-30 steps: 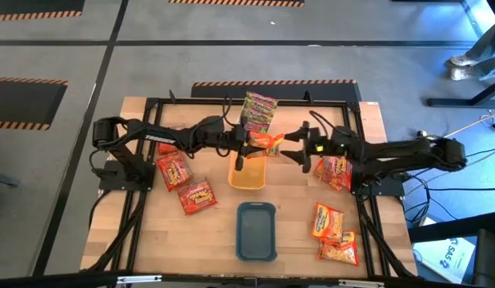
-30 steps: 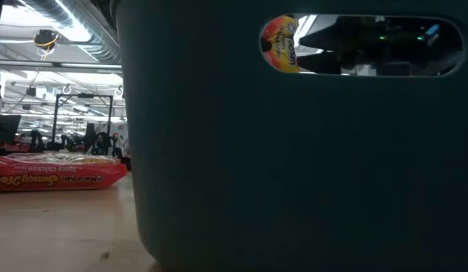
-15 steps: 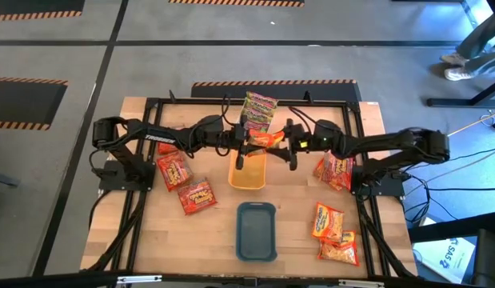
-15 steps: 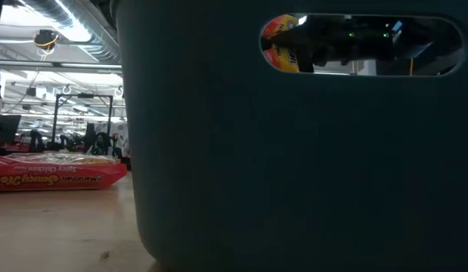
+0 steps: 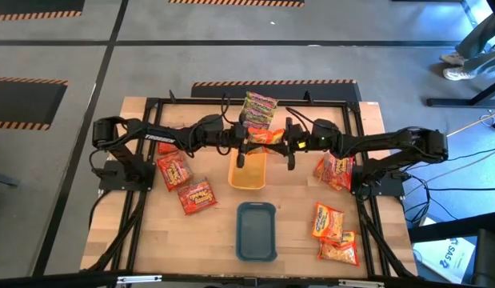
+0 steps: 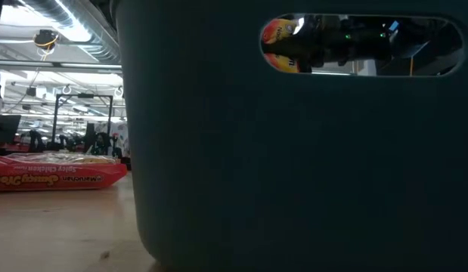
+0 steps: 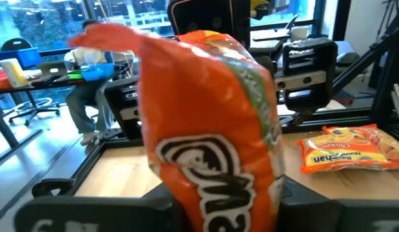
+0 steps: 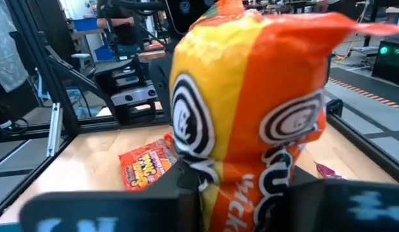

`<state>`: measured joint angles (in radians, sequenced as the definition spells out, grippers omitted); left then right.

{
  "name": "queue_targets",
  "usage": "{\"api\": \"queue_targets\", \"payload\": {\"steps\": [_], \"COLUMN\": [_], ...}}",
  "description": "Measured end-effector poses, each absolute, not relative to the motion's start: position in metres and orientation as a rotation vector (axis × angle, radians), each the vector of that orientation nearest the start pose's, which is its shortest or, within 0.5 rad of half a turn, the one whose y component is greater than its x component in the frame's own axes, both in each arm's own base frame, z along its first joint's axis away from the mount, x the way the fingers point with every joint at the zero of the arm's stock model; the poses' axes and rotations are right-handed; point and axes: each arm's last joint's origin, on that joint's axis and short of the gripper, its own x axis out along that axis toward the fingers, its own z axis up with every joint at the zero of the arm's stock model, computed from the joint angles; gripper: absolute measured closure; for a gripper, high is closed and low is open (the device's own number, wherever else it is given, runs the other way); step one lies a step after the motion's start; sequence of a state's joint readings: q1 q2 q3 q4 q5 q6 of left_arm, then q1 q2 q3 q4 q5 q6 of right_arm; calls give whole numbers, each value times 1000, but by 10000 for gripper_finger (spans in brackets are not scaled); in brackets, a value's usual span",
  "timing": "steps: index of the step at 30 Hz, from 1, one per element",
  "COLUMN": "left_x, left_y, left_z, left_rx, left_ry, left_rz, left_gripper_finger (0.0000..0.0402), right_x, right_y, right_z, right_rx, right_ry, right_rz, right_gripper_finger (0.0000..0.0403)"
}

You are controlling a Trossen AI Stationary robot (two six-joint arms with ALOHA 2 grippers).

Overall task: Sort Maruchan noodles
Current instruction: Put the yellow noodle pack into the yellow bin

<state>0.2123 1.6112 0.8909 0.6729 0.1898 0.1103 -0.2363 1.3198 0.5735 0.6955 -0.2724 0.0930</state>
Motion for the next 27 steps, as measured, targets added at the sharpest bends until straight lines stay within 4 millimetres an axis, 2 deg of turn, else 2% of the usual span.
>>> {"api": "queue_targets", "payload": {"steps": [4, 8, 15, 19, 22, 25, 27], "left_x": [343, 339, 301, 278, 261, 242, 230], "left_y": [71, 71, 77, 75, 71, 62, 56], "left_z": [245, 246, 263, 269, 266, 253, 241], "left_rx": [92, 54, 43, 42, 24, -22, -58], "left_ry": [57, 117, 340, 474, 530, 513, 483], "left_rz": [26, 37, 93, 163, 197, 201, 201], "left_gripper_finger": [303, 300, 302, 302, 302, 302, 302], "right_x": [265, 265, 271, 277, 281, 289, 296], "right_y": [-56, -57, -59, -62, -64, -66, -68], "right_z": [231, 228, 234, 246, 258, 272, 275], "right_rx": [107, 116, 87, 45, 12, -17, -18], "right_ry": [56, 82, 168, 270, 361, 419, 497], "right_rz": [15, -4, -36, -68, -89, -103, -93], "right_gripper_finger": [335, 337, 362, 368, 366, 367, 369]}}
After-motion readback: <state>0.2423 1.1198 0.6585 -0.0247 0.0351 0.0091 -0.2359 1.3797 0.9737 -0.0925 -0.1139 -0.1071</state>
